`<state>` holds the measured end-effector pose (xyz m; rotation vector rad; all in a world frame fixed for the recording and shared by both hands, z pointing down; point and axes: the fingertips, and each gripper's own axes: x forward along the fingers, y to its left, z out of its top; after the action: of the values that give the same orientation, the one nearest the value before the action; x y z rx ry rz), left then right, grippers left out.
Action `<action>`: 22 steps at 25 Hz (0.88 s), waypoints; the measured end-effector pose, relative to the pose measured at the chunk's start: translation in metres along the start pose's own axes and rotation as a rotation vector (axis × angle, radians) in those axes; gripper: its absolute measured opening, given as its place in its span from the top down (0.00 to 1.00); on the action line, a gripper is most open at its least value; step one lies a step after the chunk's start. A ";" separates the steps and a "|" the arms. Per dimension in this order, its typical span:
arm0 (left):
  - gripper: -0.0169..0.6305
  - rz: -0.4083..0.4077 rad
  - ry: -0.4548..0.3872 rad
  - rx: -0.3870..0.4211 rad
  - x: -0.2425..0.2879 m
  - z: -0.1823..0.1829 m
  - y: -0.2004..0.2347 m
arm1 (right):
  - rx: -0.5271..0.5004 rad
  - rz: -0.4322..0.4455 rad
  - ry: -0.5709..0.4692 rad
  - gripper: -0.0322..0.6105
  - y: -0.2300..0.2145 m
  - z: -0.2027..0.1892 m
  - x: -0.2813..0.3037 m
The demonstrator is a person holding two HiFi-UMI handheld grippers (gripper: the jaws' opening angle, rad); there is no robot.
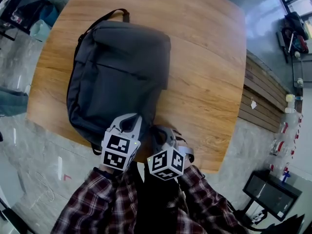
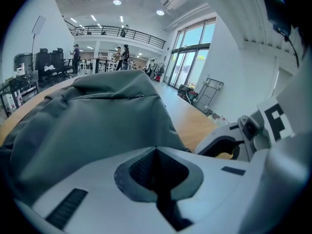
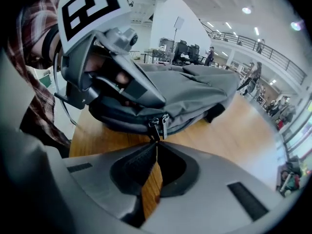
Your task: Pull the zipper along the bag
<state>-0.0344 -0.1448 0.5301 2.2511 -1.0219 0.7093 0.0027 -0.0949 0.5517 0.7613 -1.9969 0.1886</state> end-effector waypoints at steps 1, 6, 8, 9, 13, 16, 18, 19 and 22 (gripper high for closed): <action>0.96 -0.001 0.001 0.001 0.000 0.000 0.000 | 0.009 0.003 0.000 0.93 -0.002 0.001 0.001; 0.96 0.004 0.007 -0.007 -0.002 0.001 -0.001 | 0.093 0.096 -0.012 0.93 0.011 -0.004 -0.004; 0.96 0.008 0.004 -0.008 -0.003 0.002 -0.003 | 0.155 0.121 -0.028 0.93 0.016 -0.008 -0.008; 0.96 0.007 -0.006 -0.009 -0.004 0.005 -0.005 | 0.184 0.121 -0.033 0.93 0.015 -0.011 -0.010; 0.96 0.021 -0.088 0.001 -0.022 0.039 -0.004 | 0.297 0.074 -0.056 0.93 -0.006 -0.018 -0.030; 0.96 0.024 -0.175 -0.010 -0.047 0.079 -0.008 | 0.366 -0.014 -0.126 0.93 -0.035 -0.006 -0.062; 0.96 0.027 -0.253 -0.006 -0.065 0.110 -0.015 | 0.407 -0.067 -0.199 0.93 -0.058 0.014 -0.086; 0.96 0.028 -0.294 0.003 -0.074 0.126 -0.020 | 0.418 -0.092 -0.243 0.93 -0.069 0.028 -0.098; 0.96 0.023 -0.404 0.040 -0.103 0.166 -0.041 | 0.425 -0.173 -0.384 0.93 -0.097 0.070 -0.139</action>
<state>-0.0219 -0.1831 0.3351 2.4793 -1.2283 0.2864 0.0566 -0.1413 0.3819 1.3171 -2.2654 0.3971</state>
